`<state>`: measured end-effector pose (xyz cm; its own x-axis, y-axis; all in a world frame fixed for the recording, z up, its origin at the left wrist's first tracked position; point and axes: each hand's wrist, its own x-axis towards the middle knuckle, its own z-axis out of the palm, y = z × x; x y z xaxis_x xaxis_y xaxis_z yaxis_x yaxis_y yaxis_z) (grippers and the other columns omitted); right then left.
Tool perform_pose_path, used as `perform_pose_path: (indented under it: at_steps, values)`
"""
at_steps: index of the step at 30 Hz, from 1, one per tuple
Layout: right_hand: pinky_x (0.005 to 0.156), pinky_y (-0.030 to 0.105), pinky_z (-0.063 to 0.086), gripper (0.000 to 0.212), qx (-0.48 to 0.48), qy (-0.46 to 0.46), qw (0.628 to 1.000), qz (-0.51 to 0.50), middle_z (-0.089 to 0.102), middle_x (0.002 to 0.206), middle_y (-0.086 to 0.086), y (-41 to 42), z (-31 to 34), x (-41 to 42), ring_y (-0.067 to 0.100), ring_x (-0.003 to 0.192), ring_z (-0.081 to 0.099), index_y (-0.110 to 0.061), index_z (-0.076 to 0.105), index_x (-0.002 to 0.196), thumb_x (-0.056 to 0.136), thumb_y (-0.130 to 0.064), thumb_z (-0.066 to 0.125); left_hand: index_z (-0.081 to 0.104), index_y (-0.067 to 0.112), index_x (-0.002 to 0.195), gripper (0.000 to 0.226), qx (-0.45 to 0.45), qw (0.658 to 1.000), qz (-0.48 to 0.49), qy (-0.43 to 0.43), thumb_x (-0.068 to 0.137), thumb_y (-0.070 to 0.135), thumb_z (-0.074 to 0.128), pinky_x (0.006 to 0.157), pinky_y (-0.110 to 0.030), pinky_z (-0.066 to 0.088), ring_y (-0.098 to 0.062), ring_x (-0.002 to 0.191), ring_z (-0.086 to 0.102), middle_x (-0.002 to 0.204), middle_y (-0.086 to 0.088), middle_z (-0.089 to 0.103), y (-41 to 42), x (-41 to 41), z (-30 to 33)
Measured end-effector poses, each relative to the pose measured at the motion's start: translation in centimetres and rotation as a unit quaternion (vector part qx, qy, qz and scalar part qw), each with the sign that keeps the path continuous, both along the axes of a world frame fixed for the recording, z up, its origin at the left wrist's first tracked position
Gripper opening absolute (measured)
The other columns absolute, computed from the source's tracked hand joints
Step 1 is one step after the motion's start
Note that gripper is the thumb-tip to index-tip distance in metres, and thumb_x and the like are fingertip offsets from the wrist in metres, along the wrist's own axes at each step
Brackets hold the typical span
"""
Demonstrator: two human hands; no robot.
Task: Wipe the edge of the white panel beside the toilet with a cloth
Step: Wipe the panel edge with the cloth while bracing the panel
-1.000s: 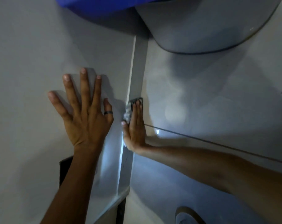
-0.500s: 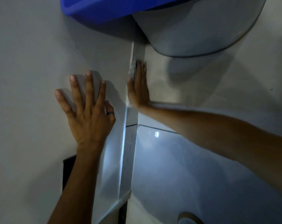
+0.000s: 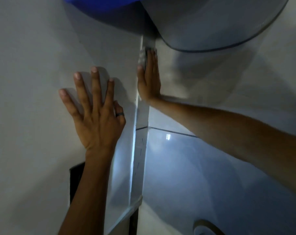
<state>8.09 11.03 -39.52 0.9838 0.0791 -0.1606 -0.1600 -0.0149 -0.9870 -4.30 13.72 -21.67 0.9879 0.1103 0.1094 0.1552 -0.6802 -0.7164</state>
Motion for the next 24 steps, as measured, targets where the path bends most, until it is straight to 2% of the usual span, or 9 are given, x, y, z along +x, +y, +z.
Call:
perform_pose_path:
  at_steps: [2,4,7,11,14,16,18,21,24]
  values:
    - [0.13,0.048,0.028,0.067,0.006,0.033,0.999,0.002,0.026,0.171,0.018,0.2,0.3,3.9,0.031,0.16,0.025,-0.004,0.024,0.161,0.106,-0.041,0.035,0.028,0.032,0.175,0.069,0.009,1.0,0.008,0.011,0.109,0.04,0.049,0.126,-0.064,-0.01,-0.039,0.164,0.0,0.184,-0.005,0.001,-0.3,0.2,0.3]
    - [0.13,0.048,0.028,0.066,0.002,0.064,0.998,-0.001,0.027,0.171,0.018,0.3,0.7,6.1,0.031,0.16,0.026,-0.004,0.026,0.16,0.106,-0.041,0.036,0.025,0.03,0.176,0.07,0.016,0.999,0.017,0.03,0.11,0.041,0.046,0.127,-0.057,-0.023,-0.037,0.165,-0.002,0.184,-0.006,0.0,-0.7,0.2,0.9]
    - [0.131,0.047,0.025,0.061,0.004,0.065,0.998,-0.011,0.025,0.171,0.017,0.3,0.9,5.8,0.03,0.161,0.023,-0.004,0.026,0.161,0.109,-0.035,0.037,0.017,0.026,0.177,0.077,0.021,0.998,0.042,0.047,0.109,0.045,0.045,0.124,-0.046,-0.032,-0.033,0.168,-0.005,0.184,-0.007,-0.003,-1.6,-0.6,1.6]
    - [0.133,0.045,0.022,0.057,-0.002,0.053,0.998,-0.02,0.025,0.172,0.013,0.1,1.5,-1.4,0.026,0.162,0.02,-0.008,0.026,0.162,0.11,-0.029,0.037,0.0,0.021,0.178,0.085,0.019,0.995,0.074,0.059,0.108,0.05,0.04,0.122,-0.044,-0.034,-0.028,0.168,-0.015,0.183,-0.005,-0.013,-2.5,-3.5,2.3]
    - [0.132,0.045,0.024,0.058,-0.02,0.073,0.997,-0.006,0.026,0.172,0.01,-0.4,1.8,-11.3,0.023,0.162,0.021,-0.009,0.027,0.162,0.109,-0.031,0.035,-0.001,0.021,0.178,0.085,0.023,0.993,0.085,0.075,0.108,0.052,0.037,0.121,-0.047,-0.036,-0.027,0.168,-0.017,0.183,-0.003,-0.015,-2.7,-6.8,3.1]
    - [0.132,0.049,0.023,0.063,-0.024,0.08,0.995,0.056,0.016,0.175,0.009,-1.2,1.7,-19.2,0.022,0.163,0.015,-0.011,0.017,0.164,0.108,-0.035,0.036,0.003,0.023,0.178,0.084,0.024,0.992,0.089,0.082,0.108,0.053,0.037,0.121,-0.047,-0.037,-0.027,0.168,-0.016,0.183,-0.002,-0.014,-2.8,-8.8,3.9]
    - [0.135,0.051,0.014,0.076,-0.011,0.097,0.98,0.172,-0.005,0.177,0.003,-2.8,1.4,-26.7,0.017,0.165,0.0,-0.021,-0.005,0.165,0.107,-0.045,0.036,0.007,0.024,0.178,0.083,0.013,0.992,0.095,0.081,0.108,0.05,0.041,0.121,-0.046,-0.036,-0.027,0.169,-0.012,0.183,-0.002,-0.011,-2.9,-10.6,4.6]
    - [0.134,0.051,0.002,0.095,-0.006,0.093,0.928,0.361,-0.032,0.17,-0.013,-6.2,0.5,-35.6,0.008,0.16,-0.024,-0.036,-0.033,0.155,0.099,-0.066,0.037,0.011,0.024,0.178,0.082,0.003,0.991,0.102,0.084,0.108,0.043,0.049,0.124,-0.045,-0.033,-0.028,0.169,-0.007,0.184,-0.002,-0.007,-3.1,-12.3,5.2]
    - [0.134,0.05,-0.003,0.101,-0.028,0.037,0.881,0.471,-0.05,0.16,-0.012,-8.2,-0.6,-38.5,0.002,0.15,-0.042,-0.03,-0.044,0.149,0.097,-0.075,0.03,0.011,0.025,0.178,0.082,0.001,0.991,0.105,0.084,0.108,0.043,0.049,0.124,-0.044,-0.033,-0.029,0.169,-0.008,0.184,-0.002,-0.007,-3.1,-12.4,5.3]
